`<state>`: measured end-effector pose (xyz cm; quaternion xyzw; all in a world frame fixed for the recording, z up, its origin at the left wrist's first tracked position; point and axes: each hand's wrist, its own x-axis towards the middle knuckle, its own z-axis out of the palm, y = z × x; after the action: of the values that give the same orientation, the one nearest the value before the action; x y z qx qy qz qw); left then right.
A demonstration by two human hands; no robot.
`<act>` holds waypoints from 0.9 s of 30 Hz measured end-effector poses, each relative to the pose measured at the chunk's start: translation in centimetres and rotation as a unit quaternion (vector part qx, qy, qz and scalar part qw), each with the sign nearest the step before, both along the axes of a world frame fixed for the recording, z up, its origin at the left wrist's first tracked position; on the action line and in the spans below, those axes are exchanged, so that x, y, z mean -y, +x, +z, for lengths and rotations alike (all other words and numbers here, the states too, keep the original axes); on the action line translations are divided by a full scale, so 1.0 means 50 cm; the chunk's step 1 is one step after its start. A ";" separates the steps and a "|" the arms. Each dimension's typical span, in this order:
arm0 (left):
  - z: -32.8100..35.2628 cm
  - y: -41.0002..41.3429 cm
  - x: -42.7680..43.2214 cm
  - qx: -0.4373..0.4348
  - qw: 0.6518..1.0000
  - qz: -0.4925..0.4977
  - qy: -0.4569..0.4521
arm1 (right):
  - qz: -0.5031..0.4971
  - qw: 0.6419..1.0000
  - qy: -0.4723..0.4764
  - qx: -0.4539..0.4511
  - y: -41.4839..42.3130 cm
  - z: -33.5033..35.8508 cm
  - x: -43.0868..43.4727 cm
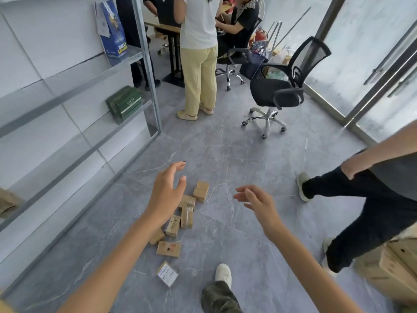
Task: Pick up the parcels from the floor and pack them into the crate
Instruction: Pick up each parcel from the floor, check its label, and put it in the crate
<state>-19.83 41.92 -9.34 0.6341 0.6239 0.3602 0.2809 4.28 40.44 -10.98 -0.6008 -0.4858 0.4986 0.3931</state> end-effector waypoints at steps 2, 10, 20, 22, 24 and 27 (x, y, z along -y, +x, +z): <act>-0.012 0.033 -0.062 0.004 1.000 0.000 -0.012 | 0.004 1.000 -0.010 -0.001 0.027 -0.007 -0.061; -0.046 0.114 -0.280 0.008 0.999 0.027 -0.045 | 0.032 0.999 -0.031 0.008 0.105 -0.023 -0.315; -0.115 0.075 -0.511 0.017 0.994 0.053 -0.089 | 0.050 0.996 -0.079 0.019 0.045 -0.094 -0.578; -0.128 0.060 -0.570 0.025 0.993 0.053 -0.100 | 0.044 0.995 -0.086 0.018 0.027 -0.107 -0.626; -0.142 0.046 -0.614 0.031 0.992 0.056 -0.111 | 0.046 0.993 -0.105 0.020 0.009 -0.123 -0.668; -0.182 0.021 -0.674 0.018 0.990 0.044 -0.135 | 0.045 0.989 -0.136 0.025 -0.010 -0.166 -0.727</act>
<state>-18.77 75.60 -18.42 0.5560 0.6889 0.2963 0.3586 3.76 76.77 -19.28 -0.6384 -0.4499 0.5619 0.2726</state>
